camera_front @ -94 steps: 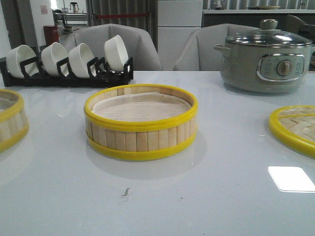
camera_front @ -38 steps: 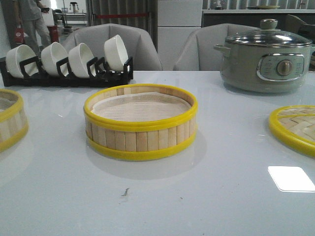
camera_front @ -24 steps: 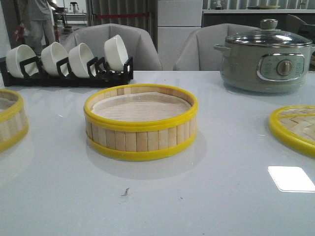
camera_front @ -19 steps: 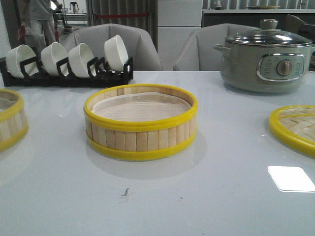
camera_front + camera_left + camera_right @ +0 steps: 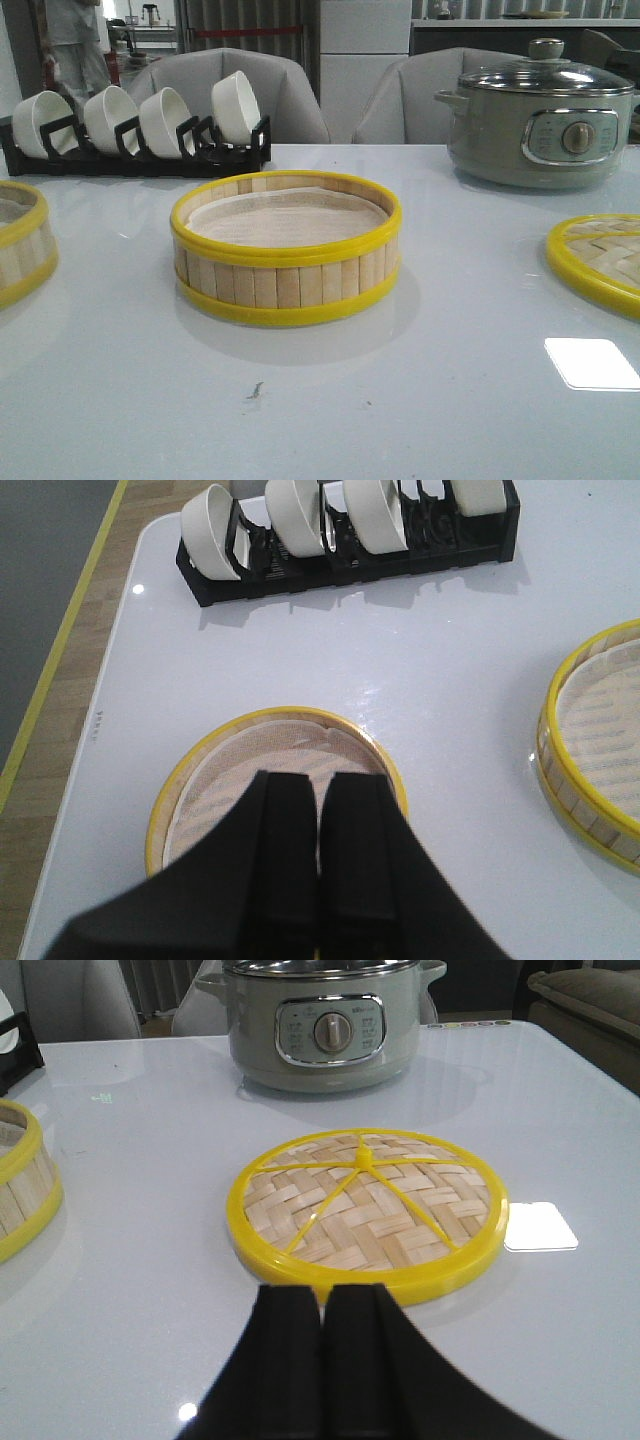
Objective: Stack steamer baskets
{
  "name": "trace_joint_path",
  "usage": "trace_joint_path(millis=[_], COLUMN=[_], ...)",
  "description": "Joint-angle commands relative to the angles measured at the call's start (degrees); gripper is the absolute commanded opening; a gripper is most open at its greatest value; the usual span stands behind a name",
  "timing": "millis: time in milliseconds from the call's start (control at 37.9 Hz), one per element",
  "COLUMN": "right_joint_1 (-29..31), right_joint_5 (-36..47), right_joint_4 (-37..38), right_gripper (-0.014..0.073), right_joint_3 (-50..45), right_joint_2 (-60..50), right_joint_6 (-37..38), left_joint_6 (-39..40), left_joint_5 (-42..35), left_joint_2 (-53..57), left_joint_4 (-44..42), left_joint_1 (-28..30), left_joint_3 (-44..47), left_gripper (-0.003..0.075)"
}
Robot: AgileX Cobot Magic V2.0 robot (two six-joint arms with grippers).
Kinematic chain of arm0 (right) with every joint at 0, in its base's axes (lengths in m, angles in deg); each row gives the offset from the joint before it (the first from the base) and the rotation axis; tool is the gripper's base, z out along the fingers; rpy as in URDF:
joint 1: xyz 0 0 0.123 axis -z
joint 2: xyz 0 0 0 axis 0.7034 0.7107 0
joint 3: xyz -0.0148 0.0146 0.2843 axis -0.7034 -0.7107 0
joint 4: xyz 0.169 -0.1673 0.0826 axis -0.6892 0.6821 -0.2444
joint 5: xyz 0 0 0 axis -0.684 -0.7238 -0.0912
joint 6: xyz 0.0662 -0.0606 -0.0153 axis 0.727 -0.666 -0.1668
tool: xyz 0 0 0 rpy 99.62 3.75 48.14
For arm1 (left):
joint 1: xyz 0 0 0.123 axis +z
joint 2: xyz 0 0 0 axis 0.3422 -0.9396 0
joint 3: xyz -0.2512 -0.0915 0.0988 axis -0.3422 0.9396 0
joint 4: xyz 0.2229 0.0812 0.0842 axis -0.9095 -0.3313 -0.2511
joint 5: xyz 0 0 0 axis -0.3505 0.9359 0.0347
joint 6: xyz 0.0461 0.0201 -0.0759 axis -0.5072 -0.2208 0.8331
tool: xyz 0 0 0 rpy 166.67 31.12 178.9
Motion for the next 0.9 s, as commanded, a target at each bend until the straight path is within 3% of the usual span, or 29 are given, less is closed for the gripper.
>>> trace_joint_path(millis=[0, 528, 792, 871], right_joint_1=[-0.03, -0.03, -0.1, -0.21], right_joint_5=[5.15, 5.15, 20.31, 18.34], right_joint_4=[0.71, 2.72, 0.2, -0.88], right_gripper=[0.0055, 0.0055, 0.0055, 0.0055], right_joint_3=[0.8, 0.8, 0.8, 2.17], right_joint_2=[-1.17, -1.17, -1.17, -1.17], right_joint_6=[0.02, -0.96, 2.65, 6.54], left_joint_6=[0.03, 0.03, 0.03, 0.03], left_joint_5=[-4.38, -4.52, -4.52, -4.52], left_joint_2=[0.76, 0.76, 0.76, 0.76], left_joint_4=[-1.34, -2.91, -3.69, -3.69], left_joint_1=[-0.43, -0.43, -0.43, -0.43], left_joint_3=[-1.58, -1.58, -1.58, -1.58], left_gripper=[0.0087, 0.0087, 0.0087, 0.0087])
